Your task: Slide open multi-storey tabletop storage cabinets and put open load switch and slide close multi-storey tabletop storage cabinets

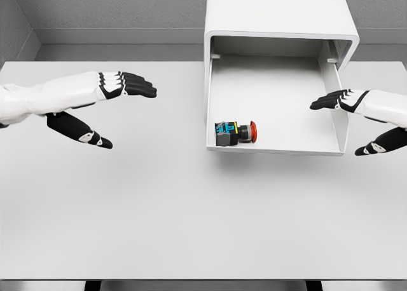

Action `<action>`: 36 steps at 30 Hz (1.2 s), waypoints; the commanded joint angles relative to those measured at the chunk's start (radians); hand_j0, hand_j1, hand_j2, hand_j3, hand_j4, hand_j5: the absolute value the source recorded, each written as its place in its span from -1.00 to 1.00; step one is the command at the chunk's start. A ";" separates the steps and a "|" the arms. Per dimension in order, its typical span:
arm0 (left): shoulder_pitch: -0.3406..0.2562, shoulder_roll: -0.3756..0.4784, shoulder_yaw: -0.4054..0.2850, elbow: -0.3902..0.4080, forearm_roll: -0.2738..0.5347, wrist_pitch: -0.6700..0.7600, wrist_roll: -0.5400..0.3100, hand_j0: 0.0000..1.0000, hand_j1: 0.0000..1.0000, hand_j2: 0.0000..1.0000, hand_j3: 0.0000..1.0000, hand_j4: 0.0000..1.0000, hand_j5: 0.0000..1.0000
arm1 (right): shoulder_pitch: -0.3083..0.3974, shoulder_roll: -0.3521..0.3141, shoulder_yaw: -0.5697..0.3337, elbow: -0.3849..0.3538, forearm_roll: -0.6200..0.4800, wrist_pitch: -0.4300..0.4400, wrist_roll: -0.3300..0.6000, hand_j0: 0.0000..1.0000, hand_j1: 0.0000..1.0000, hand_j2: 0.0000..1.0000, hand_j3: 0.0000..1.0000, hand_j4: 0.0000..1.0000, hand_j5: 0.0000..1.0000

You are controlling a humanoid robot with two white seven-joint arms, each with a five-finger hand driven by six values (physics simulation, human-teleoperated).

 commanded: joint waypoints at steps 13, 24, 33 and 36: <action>0.000 -0.002 0.002 0.000 0.011 0.003 0.000 1.00 1.00 1.00 1.00 1.00 1.00 | -0.014 0.009 -0.007 -0.006 0.000 0.002 0.003 1.00 1.00 1.00 1.00 1.00 1.00; 0.000 -0.002 0.000 0.000 0.008 0.003 0.000 1.00 1.00 1.00 1.00 1.00 1.00 | 0.009 0.043 -0.004 -0.006 -0.002 0.002 0.008 1.00 1.00 1.00 1.00 1.00 1.00; 0.002 0.001 0.000 0.000 0.008 0.003 0.000 1.00 1.00 1.00 1.00 1.00 1.00 | -0.003 0.048 -0.007 -0.003 -0.002 0.002 0.008 1.00 1.00 1.00 1.00 1.00 1.00; 0.002 -0.001 0.000 0.000 0.008 0.003 0.001 1.00 1.00 1.00 1.00 1.00 1.00 | -0.026 0.075 -0.008 0.000 -0.002 0.002 0.012 1.00 1.00 1.00 1.00 1.00 1.00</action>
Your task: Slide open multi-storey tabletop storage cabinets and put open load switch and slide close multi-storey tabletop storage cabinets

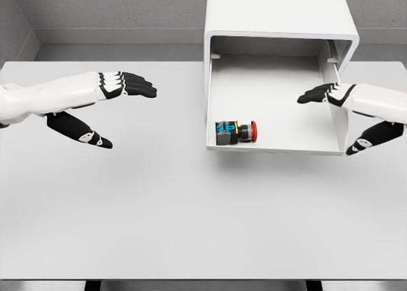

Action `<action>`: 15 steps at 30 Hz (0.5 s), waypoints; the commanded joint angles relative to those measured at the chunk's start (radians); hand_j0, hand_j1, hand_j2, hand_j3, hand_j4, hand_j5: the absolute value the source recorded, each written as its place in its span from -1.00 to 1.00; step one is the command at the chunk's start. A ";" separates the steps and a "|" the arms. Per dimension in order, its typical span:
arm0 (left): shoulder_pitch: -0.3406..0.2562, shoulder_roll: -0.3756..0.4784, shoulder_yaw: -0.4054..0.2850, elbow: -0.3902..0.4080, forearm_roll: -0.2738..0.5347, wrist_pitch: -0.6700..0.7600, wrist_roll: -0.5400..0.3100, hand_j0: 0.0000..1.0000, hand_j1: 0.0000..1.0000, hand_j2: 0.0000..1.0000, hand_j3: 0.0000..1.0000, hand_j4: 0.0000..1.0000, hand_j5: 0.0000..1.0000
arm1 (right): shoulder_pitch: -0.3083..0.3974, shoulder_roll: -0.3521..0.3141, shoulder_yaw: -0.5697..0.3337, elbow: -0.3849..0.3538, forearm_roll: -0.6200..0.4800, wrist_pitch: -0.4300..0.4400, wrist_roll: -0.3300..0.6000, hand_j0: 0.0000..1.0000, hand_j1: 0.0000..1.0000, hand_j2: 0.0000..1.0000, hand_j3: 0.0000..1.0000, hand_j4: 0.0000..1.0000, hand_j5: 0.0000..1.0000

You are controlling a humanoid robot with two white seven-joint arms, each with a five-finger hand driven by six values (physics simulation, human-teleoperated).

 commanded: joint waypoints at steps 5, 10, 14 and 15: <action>0.000 0.000 0.000 0.000 0.008 0.003 0.000 1.00 1.00 1.00 1.00 1.00 1.00 | -0.023 0.026 0.000 0.002 -0.003 -0.001 0.004 1.00 1.00 1.00 1.00 1.00 1.00; 0.000 0.000 0.000 0.000 0.011 0.003 0.001 1.00 1.00 1.00 1.00 1.00 1.00 | -0.049 0.038 0.000 0.004 -0.003 -0.001 0.001 1.00 1.00 1.00 1.00 1.00 1.00; 0.002 0.001 0.000 0.000 0.011 0.003 0.000 1.00 1.00 1.00 1.00 1.00 1.00 | -0.052 0.026 0.000 0.002 0.000 -0.001 0.006 1.00 1.00 1.00 1.00 1.00 1.00; 0.000 0.001 0.000 0.000 0.011 0.003 0.000 1.00 1.00 1.00 1.00 1.00 1.00 | -0.051 0.023 0.000 0.002 0.003 -0.001 0.019 1.00 1.00 1.00 1.00 1.00 1.00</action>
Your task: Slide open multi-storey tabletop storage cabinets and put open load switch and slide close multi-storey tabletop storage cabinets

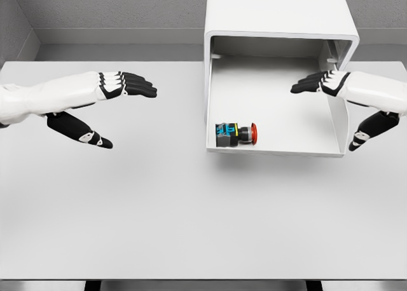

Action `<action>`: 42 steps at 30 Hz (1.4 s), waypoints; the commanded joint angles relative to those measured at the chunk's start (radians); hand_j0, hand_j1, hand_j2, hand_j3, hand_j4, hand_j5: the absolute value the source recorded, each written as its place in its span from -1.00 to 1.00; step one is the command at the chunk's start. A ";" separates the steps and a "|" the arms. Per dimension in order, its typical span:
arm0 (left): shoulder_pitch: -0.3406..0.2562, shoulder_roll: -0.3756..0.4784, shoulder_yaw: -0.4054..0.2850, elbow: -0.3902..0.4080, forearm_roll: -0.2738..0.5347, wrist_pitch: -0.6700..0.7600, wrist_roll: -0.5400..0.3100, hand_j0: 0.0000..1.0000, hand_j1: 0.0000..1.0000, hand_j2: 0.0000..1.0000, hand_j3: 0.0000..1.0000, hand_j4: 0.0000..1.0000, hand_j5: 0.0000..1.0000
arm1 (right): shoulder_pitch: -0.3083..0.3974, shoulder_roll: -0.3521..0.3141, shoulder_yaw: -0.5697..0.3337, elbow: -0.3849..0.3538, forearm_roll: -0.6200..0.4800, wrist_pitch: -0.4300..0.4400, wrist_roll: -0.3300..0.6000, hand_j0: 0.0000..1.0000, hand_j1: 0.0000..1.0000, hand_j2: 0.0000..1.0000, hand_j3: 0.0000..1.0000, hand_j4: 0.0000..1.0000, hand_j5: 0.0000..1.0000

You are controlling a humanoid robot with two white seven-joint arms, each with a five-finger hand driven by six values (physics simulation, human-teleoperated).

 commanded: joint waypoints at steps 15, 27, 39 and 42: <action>-0.002 0.000 0.002 0.000 0.008 0.003 0.000 1.00 1.00 1.00 1.00 1.00 1.00 | 0.029 -0.056 0.012 -0.005 0.009 0.001 0.036 1.00 1.00 1.00 1.00 1.00 1.00; -0.002 0.000 0.002 0.000 0.008 0.003 0.000 1.00 1.00 1.00 1.00 1.00 1.00 | 0.018 -0.108 0.008 -0.007 0.010 0.001 0.057 1.00 1.00 1.00 1.00 1.00 1.00; -0.005 -0.002 0.002 0.001 0.010 0.003 0.002 1.00 1.00 1.00 1.00 1.00 1.00 | 0.014 -0.099 0.003 -0.014 0.010 0.001 0.043 1.00 1.00 1.00 1.00 1.00 1.00; -0.006 -0.002 0.002 0.011 0.008 0.003 0.000 1.00 1.00 1.00 1.00 1.00 1.00 | 0.008 -0.062 0.003 -0.014 0.010 0.001 0.043 1.00 1.00 1.00 1.00 1.00 1.00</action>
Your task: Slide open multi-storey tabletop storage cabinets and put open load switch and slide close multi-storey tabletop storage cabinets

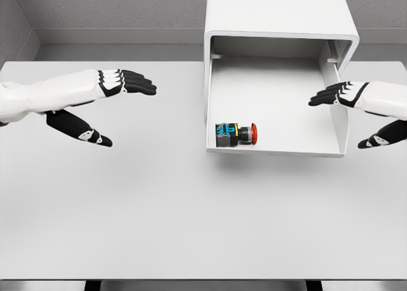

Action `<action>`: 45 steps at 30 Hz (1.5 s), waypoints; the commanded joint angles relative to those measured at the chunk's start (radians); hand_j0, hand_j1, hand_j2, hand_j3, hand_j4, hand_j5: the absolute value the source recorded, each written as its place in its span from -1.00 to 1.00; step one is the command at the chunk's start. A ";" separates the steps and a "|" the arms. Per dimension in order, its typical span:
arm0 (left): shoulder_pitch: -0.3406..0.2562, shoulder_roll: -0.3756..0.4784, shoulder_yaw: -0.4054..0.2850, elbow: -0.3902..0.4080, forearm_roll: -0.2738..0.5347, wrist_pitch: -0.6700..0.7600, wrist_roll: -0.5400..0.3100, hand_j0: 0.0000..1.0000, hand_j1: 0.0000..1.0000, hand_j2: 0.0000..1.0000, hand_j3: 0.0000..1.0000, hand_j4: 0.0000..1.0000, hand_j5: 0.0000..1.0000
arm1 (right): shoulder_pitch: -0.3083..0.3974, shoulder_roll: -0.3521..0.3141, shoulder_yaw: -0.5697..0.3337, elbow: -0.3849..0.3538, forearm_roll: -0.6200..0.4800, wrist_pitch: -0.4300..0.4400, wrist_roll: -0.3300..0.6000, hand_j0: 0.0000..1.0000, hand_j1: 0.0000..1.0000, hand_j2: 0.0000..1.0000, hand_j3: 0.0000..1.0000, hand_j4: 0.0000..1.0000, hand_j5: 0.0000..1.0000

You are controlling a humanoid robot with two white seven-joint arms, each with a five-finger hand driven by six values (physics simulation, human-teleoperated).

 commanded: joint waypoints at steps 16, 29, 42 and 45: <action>-0.003 -0.001 0.002 0.015 0.009 0.003 0.000 1.00 1.00 1.00 1.00 1.00 1.00 | 0.037 0.018 0.006 -0.001 -0.007 0.002 0.002 1.00 1.00 1.00 1.00 1.00 1.00; -0.005 0.001 0.002 0.015 0.009 0.003 0.000 1.00 1.00 1.00 1.00 1.00 1.00 | 0.055 0.063 0.006 0.001 -0.007 0.002 0.002 1.00 1.00 1.00 1.00 1.00 1.00; -0.003 0.002 0.002 0.015 0.007 0.003 0.000 1.00 1.00 1.00 1.00 1.00 1.00 | 0.000 0.118 -0.001 0.010 -0.006 0.002 0.011 1.00 1.00 1.00 1.00 1.00 1.00; -0.003 0.004 0.001 0.015 0.009 0.003 0.000 1.00 1.00 1.00 1.00 1.00 1.00 | -0.009 0.133 -0.001 0.012 0.007 0.002 0.011 1.00 1.00 1.00 1.00 1.00 1.00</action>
